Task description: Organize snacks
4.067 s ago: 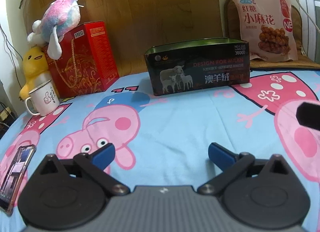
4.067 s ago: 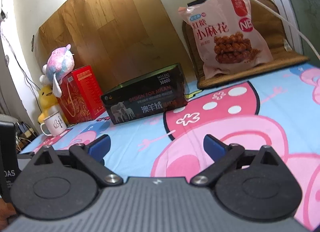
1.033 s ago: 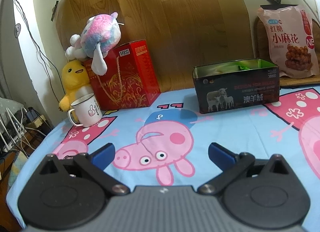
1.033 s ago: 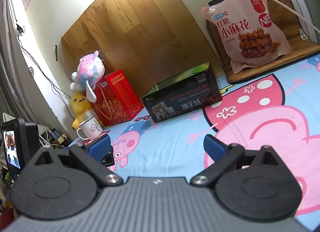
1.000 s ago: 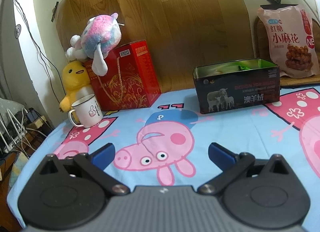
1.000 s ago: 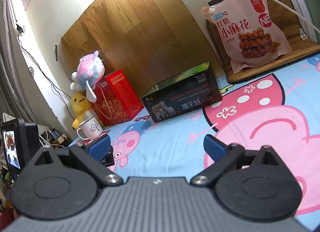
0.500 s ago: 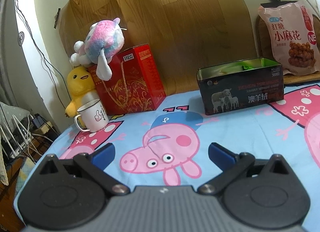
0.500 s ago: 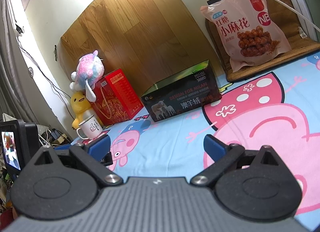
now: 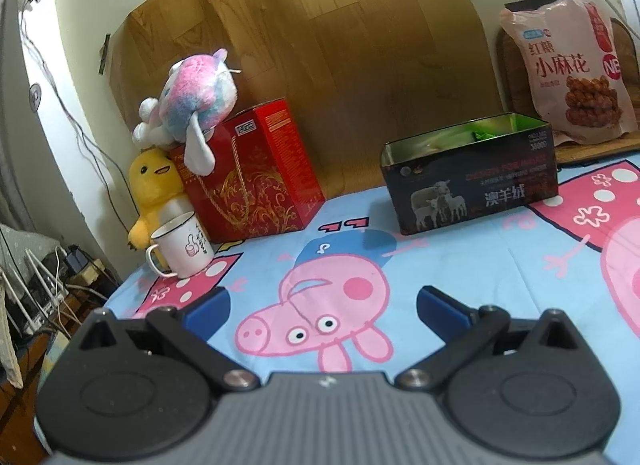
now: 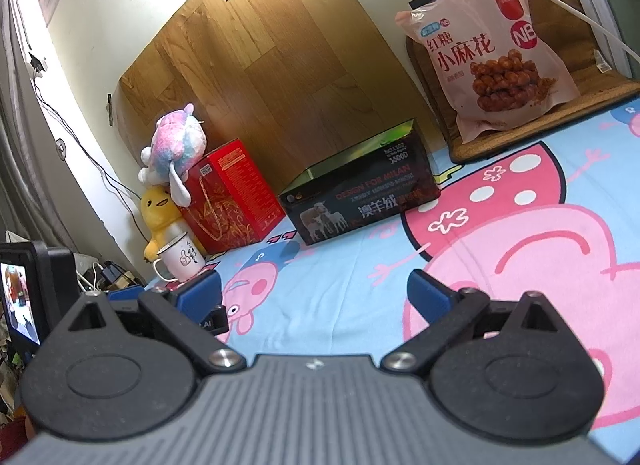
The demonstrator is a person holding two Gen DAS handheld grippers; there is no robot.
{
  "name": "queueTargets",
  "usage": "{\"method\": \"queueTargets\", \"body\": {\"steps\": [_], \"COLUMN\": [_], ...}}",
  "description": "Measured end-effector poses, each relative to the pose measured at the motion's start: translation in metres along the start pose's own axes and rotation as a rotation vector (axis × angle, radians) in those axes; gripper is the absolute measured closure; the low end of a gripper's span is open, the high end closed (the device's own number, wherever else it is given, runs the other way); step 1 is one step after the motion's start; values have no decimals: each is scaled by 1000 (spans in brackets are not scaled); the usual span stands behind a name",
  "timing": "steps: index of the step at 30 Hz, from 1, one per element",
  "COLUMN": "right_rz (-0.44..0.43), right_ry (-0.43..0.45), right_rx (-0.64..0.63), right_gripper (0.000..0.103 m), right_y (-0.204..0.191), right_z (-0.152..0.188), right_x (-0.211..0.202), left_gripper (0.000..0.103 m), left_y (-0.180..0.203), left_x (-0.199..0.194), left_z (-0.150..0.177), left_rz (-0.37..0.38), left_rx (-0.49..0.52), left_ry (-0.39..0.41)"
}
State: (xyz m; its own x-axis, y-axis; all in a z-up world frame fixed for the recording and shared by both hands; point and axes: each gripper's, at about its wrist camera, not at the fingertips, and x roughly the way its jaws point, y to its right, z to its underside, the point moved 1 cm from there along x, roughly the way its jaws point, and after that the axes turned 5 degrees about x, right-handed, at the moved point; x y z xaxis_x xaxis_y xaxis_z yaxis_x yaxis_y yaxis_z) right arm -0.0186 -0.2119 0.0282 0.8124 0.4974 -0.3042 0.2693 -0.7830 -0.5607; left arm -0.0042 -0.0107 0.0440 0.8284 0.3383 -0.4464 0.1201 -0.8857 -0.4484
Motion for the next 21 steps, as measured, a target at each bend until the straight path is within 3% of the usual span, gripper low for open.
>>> {"method": "queueTargets", "body": {"steps": [21], "right_rz": [5], "right_ry": [37], "right_rx": [64], "right_gripper": [2], "right_y": [20], "right_z": [-6], "right_x": [-11], "left_gripper": [0], "left_y": [31], "left_x": [-1], "left_z": [-14], "left_rz": [19], "left_rx": [79], "left_ry": [0]}}
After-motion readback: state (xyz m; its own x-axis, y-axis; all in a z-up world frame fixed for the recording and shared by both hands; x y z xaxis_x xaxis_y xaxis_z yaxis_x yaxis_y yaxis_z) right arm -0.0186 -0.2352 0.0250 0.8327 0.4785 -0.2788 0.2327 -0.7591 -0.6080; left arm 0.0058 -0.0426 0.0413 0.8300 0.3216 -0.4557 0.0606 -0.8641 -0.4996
